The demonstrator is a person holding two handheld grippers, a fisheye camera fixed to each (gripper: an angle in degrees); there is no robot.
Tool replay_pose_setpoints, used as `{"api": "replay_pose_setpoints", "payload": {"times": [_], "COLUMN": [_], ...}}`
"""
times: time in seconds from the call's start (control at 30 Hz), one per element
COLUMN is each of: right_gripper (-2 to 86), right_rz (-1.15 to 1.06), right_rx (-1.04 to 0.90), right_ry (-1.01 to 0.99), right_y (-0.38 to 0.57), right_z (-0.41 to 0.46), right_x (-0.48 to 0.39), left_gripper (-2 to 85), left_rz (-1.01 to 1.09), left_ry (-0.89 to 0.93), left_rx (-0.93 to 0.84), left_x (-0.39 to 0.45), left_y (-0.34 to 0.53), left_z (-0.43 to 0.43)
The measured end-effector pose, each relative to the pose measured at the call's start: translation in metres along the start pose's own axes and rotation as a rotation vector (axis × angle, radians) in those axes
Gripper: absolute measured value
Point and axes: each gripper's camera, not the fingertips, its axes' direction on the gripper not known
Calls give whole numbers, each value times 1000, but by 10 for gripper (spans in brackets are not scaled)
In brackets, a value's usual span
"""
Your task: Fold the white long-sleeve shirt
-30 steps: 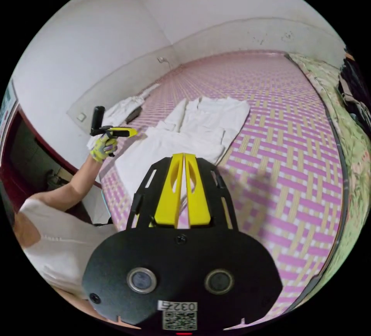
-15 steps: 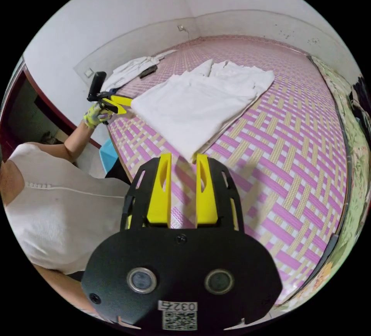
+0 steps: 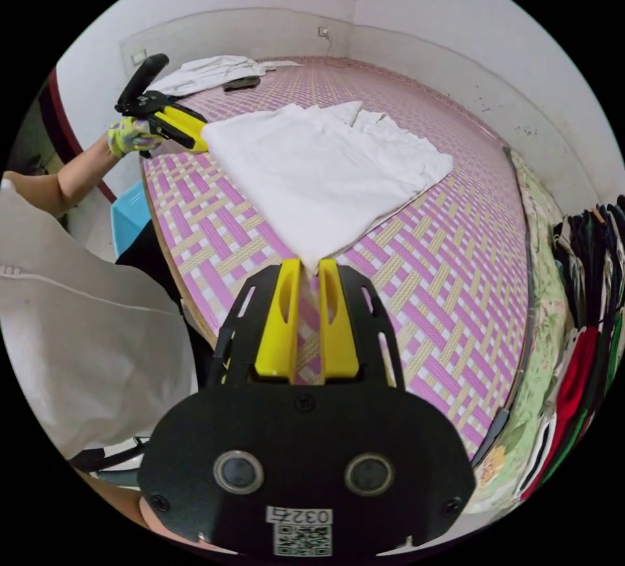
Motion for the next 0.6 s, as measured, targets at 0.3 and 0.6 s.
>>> {"api": "replay_pose_setpoints", "payload": {"times": [0.3, 0.6], "right_gripper": [1, -10], "right_rz": [-36, -109], "right_rx": [52, 355], "right_ry": [-12, -315], "right_y": [44, 107], "right_z": [-43, -158], "right_x": [-26, -26], "left_gripper": [53, 48], "left_rz": [40, 164], "left_ry": [120, 334], "left_rx": [127, 363], "left_x": [2, 26], "left_y": [49, 128], "left_z": [-44, -149]}}
